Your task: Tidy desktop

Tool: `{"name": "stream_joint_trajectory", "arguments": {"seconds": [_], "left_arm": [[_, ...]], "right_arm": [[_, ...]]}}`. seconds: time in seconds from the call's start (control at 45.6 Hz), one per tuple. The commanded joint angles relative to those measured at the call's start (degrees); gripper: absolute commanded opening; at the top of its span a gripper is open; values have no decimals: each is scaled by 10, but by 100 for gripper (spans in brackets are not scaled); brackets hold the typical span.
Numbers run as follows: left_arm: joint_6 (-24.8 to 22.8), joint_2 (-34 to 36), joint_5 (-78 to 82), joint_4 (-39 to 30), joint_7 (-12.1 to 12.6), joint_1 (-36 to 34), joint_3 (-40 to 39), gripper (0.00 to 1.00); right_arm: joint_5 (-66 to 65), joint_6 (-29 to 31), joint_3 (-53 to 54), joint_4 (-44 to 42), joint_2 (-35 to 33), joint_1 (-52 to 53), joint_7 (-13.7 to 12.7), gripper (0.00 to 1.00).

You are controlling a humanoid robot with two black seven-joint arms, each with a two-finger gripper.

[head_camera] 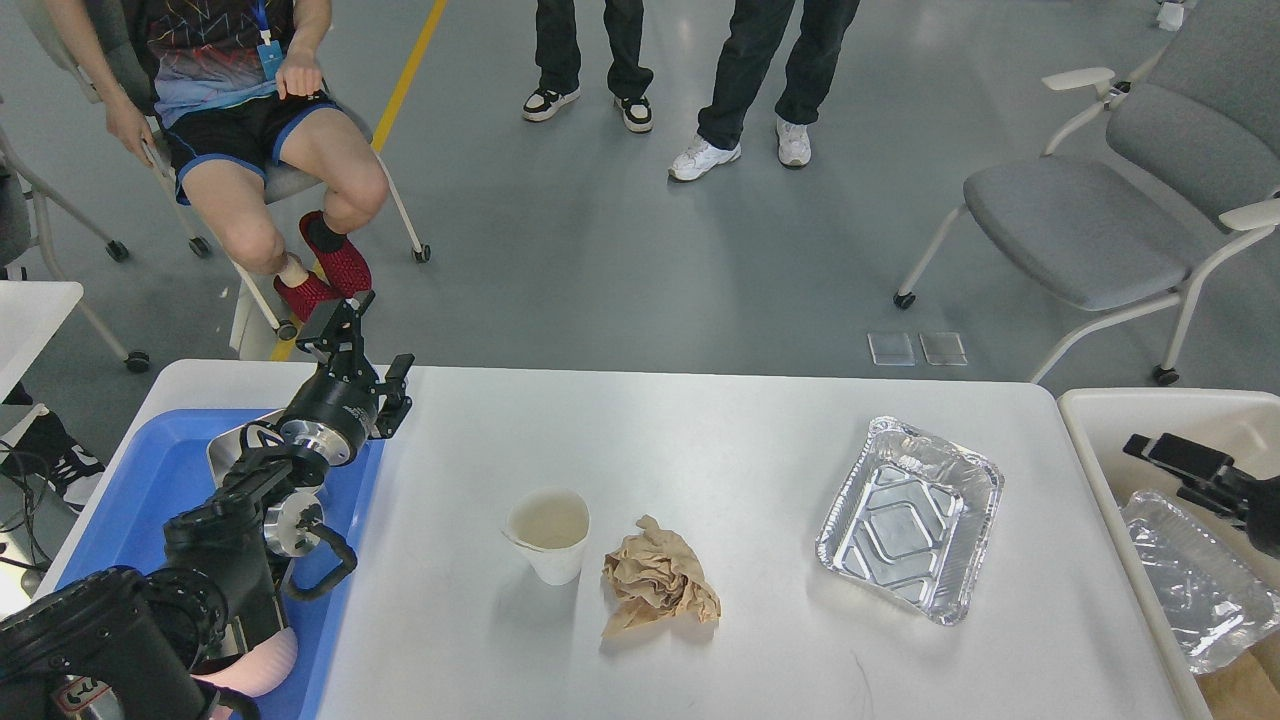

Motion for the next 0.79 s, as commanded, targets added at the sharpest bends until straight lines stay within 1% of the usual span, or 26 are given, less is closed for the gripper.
{"name": "stream_joint_trajectory", "arguments": {"seconds": [0.0, 0.307, 0.549, 0.614, 0.768], "left_arm": [[2, 0, 0, -1, 1, 1, 0, 97], [6, -1, 1, -1, 1, 0, 0, 97], [8, -12, 1, -1, 1, 0, 1, 97], [8, -14, 1, -1, 1, 1, 1, 97], [8, -14, 1, -1, 1, 0, 0, 97]], "right_arm": [[-46, -12, 0, -9, 29, 5, 0, 100], [-93, -30, -3, -31, 86, 17, -3, 100], [-132, -36, -6, -143, 169, 53, -3, 100], [-138, -47, -19, -168, 197, 61, -3, 100], [-137, -73, -57, -197, 222, 74, -3, 100]]}}
